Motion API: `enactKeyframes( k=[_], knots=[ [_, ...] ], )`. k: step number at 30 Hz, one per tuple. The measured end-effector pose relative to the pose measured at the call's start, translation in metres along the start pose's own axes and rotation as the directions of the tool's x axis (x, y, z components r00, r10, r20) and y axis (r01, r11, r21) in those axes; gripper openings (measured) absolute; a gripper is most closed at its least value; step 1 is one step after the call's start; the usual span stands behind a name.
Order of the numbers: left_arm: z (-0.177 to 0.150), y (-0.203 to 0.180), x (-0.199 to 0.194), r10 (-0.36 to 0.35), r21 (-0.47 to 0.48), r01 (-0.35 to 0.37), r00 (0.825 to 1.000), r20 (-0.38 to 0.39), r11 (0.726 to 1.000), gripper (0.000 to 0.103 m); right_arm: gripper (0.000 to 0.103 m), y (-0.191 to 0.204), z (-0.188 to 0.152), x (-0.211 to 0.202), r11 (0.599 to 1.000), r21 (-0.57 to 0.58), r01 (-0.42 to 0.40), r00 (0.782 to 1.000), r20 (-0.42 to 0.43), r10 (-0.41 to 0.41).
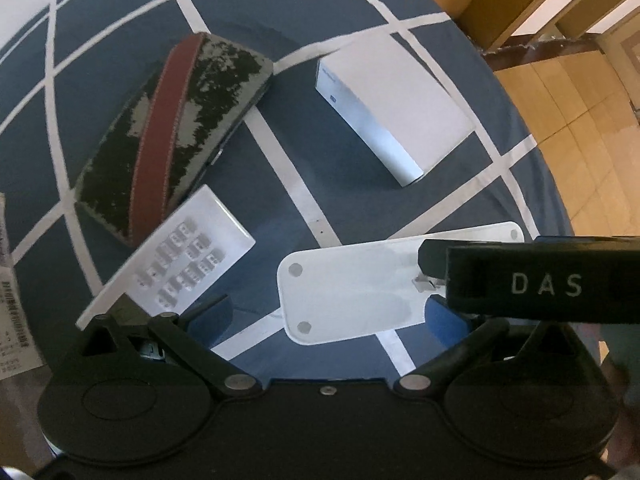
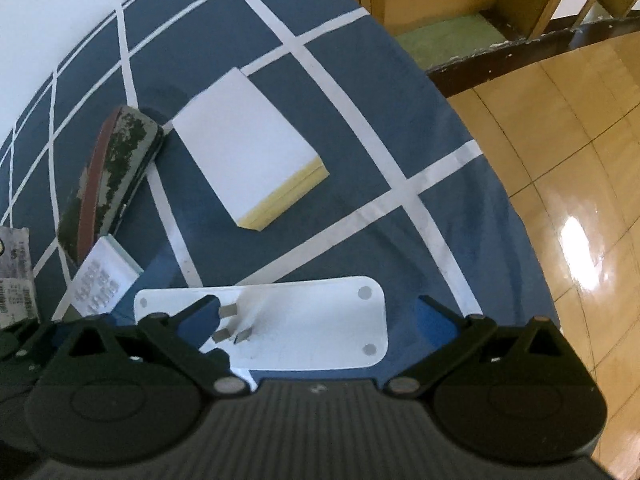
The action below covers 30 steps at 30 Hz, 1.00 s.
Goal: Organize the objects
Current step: 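Close the left tool on the white power strip, then carry the white power strip with the left tool over the box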
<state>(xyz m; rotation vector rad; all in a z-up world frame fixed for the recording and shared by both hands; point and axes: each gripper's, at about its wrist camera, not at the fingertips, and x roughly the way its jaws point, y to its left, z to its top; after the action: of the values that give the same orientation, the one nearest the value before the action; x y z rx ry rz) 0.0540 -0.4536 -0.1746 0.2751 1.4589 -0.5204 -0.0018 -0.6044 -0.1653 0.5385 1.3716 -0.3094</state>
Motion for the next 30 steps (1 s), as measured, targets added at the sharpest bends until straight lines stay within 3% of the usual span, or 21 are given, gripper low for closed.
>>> enactKeyframes(
  k=[6, 9, 14, 30],
  knots=[
    [0.004, -0.002, 0.009, -0.042, -0.002, 0.042, 0.999, -0.020, 0.999, 0.103, 0.100, -0.005, 0.000, 0.004, 0.999, 0.016, -0.032, 0.999, -0.027, 0.033],
    [0.005, -0.003, 0.010, -0.060, -0.002, 0.060, 0.998, -0.025, 0.998, 0.103, 0.091, -0.004, 0.000, 0.004, 0.998, 0.006, -0.057, 0.998, -0.026, 0.057],
    [0.007, -0.002, 0.010, -0.101, -0.019, 0.100, 0.994, -0.033, 0.995, 0.093, 0.089, -0.001, 0.000, 0.003, 0.999, -0.017, -0.050, 0.998, -0.025, 0.050],
    [-0.003, -0.002, -0.012, -0.072, -0.030, 0.072, 0.997, 0.004, 0.997, 0.093, 0.088, 0.012, -0.010, -0.018, 0.997, -0.054, -0.061, 0.998, 0.008, 0.062]
  ],
)
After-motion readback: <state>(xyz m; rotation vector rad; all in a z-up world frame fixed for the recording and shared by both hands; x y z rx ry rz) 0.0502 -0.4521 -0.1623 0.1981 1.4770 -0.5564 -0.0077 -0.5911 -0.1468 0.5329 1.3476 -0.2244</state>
